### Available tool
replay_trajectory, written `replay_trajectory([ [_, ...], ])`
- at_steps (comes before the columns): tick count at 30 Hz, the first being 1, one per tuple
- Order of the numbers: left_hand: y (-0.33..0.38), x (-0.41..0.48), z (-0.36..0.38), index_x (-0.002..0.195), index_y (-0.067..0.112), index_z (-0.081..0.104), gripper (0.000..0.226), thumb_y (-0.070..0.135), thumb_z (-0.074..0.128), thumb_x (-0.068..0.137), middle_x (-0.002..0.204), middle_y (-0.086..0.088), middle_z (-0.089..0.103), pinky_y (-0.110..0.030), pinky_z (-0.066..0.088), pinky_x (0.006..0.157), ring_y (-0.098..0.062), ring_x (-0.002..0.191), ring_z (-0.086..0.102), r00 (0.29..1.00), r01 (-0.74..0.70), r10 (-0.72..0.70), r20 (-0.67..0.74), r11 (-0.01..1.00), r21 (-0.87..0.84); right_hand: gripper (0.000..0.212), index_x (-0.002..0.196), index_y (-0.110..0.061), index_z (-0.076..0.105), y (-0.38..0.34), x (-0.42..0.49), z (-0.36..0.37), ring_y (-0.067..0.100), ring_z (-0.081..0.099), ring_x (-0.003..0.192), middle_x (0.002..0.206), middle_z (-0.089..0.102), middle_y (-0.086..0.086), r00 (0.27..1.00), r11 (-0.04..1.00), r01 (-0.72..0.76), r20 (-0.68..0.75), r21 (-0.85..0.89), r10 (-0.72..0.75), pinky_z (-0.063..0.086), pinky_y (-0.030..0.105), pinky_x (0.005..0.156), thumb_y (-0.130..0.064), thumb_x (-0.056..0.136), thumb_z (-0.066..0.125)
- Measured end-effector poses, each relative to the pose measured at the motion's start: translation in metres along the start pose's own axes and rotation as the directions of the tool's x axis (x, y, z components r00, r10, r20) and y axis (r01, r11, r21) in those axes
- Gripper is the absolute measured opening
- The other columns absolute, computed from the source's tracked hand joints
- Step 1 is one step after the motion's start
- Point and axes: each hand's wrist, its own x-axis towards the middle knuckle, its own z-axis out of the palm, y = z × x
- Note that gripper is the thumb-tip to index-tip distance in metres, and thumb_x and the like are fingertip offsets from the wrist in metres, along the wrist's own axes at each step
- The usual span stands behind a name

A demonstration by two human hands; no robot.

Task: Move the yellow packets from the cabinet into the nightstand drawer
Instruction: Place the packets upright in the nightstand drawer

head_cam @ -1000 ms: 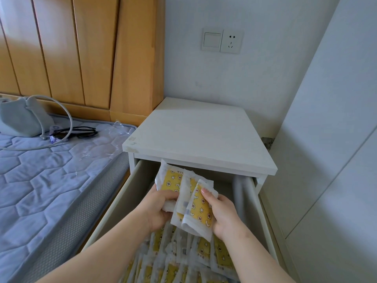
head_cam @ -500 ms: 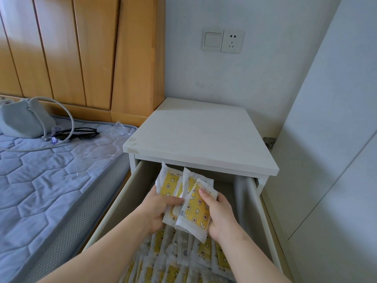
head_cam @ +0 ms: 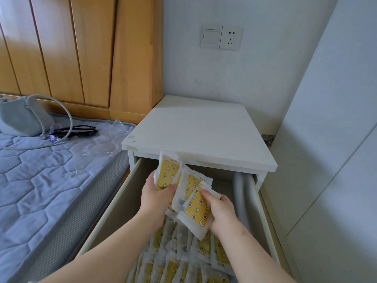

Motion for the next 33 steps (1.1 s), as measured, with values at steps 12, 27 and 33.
replay_trajectory([
  [12,0.005,0.004,-0.004,0.12,0.02,0.053,0.043,-0.002,0.063,0.085,0.106,-0.007,0.068,-0.054,0.053,0.085,-0.029,0.096,0.066,0.996,0.081,-0.086,-0.028,0.986,-0.148,0.024,0.106,-0.007,0.062,-0.001,0.003,0.002,0.034,0.068,0.083,0.095,0.071,0.019,0.983,0.986,-0.166,0.082,0.012,0.165,0.055,0.045,0.067,-0.015,0.084,0.069],
  [27,0.002,0.011,-0.007,0.115,0.021,0.058,0.022,0.023,0.057,0.093,0.1,-0.007,0.068,-0.052,0.053,0.087,-0.029,0.092,0.066,0.957,0.227,-0.257,-0.133,0.952,-0.204,0.034,0.114,-0.01,0.06,-0.011,0.006,-0.007,0.032,0.065,0.092,0.104,0.068,0.016,0.993,0.961,-0.115,0.049,0.25,0.106,0.053,0.051,0.079,-0.021,0.083,0.068],
  [33,0.001,0.01,-0.009,0.126,0.028,0.051,0.048,0.011,0.068,0.085,0.116,-0.001,0.059,-0.046,0.057,0.08,-0.026,0.092,0.066,0.957,0.12,-0.176,-0.228,0.963,-0.242,0.029,0.112,-0.01,0.061,-0.002,-0.003,0.009,0.032,0.065,0.091,0.104,0.069,0.018,0.971,0.945,-0.173,0.209,0.276,0.117,0.052,0.049,0.072,-0.021,0.085,0.064],
])
